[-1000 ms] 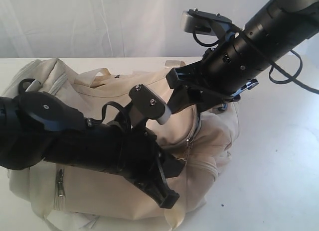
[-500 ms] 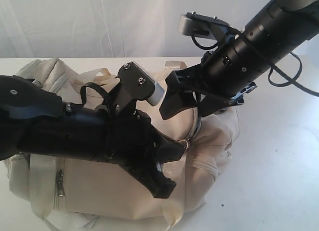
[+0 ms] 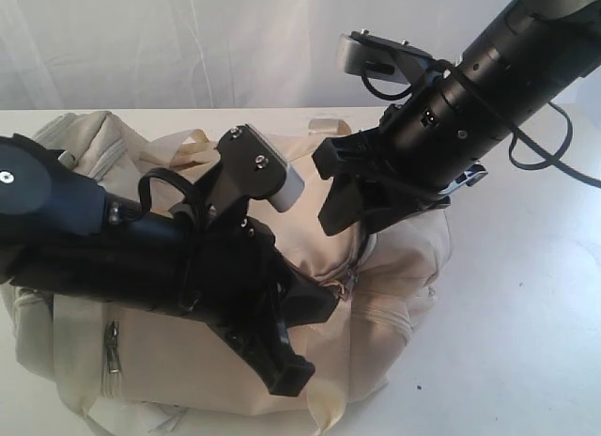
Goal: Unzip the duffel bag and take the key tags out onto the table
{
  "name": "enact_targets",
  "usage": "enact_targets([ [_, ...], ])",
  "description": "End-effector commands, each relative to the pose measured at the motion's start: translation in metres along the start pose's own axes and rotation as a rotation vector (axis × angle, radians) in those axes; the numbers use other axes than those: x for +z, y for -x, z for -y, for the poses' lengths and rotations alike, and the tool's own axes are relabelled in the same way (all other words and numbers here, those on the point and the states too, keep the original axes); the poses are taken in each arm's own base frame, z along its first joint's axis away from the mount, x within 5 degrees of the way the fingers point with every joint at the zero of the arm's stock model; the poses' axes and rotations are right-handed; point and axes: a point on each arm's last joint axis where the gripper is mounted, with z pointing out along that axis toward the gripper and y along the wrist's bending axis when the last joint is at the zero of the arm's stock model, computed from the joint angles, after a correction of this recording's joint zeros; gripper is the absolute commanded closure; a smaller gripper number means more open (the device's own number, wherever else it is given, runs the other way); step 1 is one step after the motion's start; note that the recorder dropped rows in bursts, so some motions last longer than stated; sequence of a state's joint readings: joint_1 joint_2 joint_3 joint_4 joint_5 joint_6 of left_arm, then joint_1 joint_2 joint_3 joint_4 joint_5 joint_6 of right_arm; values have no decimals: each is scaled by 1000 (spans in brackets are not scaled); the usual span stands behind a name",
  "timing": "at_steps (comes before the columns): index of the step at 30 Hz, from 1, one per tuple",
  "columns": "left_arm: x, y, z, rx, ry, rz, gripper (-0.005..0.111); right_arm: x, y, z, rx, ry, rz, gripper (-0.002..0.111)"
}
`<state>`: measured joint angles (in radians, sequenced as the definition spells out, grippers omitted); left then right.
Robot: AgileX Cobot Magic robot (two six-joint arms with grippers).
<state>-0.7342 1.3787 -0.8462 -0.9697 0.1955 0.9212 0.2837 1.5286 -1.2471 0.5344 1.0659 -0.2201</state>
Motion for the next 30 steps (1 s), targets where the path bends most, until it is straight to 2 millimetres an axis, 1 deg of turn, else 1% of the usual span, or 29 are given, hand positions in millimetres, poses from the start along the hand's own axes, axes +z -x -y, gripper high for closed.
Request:
enact_targets([
  [1,-7,-1,6,-15,-32,-42,107,0,-1,4,2,-21,-11,90],
  [3,-9,-2,7,-14,-32,-50,107,0,-1,6,-9,-46,-8,101],
  [5,-11,-2,8,-12,-37,-58,107,0,0,8,-6,-71,3,108],
  [9,-13,-6,9,-18,-43,-103,107,-1,0,12,-5,-116,4,108],
  [12,-14,-10,9,-32,-36,-151,107,-1,0,12,-5,-116,4,108],
  [16,-21,-13,9,-26,-14,-196,107,-1,1,13,0,-127,10,108],
  [21,-40,-16,7,-39,79,-250,107,-1,1,14,-1,-140,11,108],
  [30,-83,-30,0,-53,297,-407,107,-1,1,14,-1,-140,14,108],
])
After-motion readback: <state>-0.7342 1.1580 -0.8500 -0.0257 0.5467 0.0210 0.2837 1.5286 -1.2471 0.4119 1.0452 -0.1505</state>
